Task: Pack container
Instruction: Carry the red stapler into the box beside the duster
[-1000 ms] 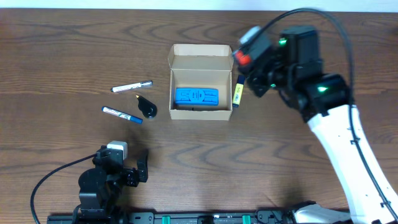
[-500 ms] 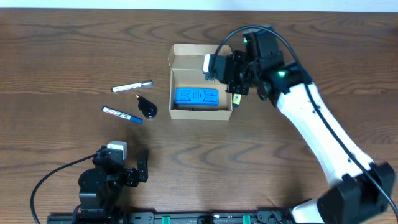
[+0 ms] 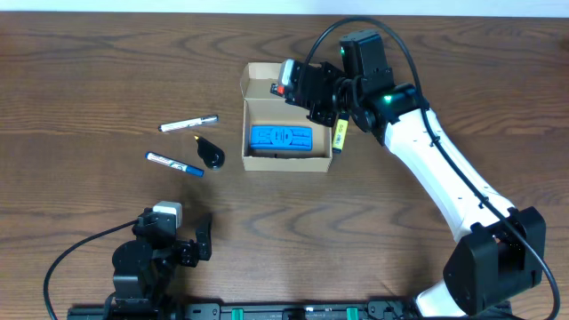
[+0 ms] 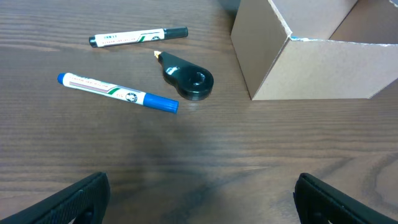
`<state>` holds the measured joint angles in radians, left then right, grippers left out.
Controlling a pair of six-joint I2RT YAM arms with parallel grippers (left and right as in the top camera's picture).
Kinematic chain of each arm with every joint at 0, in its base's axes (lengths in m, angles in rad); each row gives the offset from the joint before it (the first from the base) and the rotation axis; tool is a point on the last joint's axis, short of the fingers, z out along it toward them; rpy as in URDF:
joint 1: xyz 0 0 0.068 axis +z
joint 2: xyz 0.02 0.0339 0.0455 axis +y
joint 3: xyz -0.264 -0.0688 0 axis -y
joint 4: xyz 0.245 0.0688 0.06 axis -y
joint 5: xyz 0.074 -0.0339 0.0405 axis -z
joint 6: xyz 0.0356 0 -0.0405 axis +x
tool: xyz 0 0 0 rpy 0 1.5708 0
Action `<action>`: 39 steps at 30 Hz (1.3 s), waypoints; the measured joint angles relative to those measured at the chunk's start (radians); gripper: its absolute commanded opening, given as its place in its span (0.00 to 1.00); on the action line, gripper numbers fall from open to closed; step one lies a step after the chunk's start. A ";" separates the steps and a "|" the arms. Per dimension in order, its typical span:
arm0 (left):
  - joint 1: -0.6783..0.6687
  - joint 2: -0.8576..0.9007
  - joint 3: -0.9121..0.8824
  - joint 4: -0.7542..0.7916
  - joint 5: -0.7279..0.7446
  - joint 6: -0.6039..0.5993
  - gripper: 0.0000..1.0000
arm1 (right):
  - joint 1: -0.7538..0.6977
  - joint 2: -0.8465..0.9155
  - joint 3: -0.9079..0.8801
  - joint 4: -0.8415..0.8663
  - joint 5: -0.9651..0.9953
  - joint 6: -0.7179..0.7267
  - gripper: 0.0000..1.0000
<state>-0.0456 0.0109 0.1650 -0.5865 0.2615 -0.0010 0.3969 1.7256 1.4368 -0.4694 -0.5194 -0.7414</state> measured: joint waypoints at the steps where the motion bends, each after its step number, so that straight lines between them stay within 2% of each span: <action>1: 0.000 0.000 0.000 0.000 0.000 0.000 0.95 | 0.001 0.000 0.000 0.003 -0.008 0.043 0.01; 6: 0.000 0.000 0.000 0.000 0.000 0.000 0.95 | 0.014 0.002 0.000 0.000 -0.027 0.183 0.01; 11: 0.000 0.000 0.000 0.000 0.000 0.000 0.95 | 0.033 0.002 0.000 -0.045 -0.048 0.205 0.01; 21: 0.000 0.000 0.000 0.000 0.000 0.000 0.95 | 0.033 0.018 0.000 -0.294 -0.049 -0.109 0.01; 30: 0.000 0.000 0.000 0.000 0.000 0.000 0.95 | 0.032 0.072 0.000 -0.285 0.016 -0.292 0.01; 39: 0.000 0.000 0.000 0.000 0.000 0.000 0.95 | 0.032 0.144 0.006 -0.276 0.027 -0.340 0.01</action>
<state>-0.0456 0.0109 0.1650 -0.5865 0.2615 -0.0010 0.4290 1.8694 1.4433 -0.7452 -0.4919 -1.0817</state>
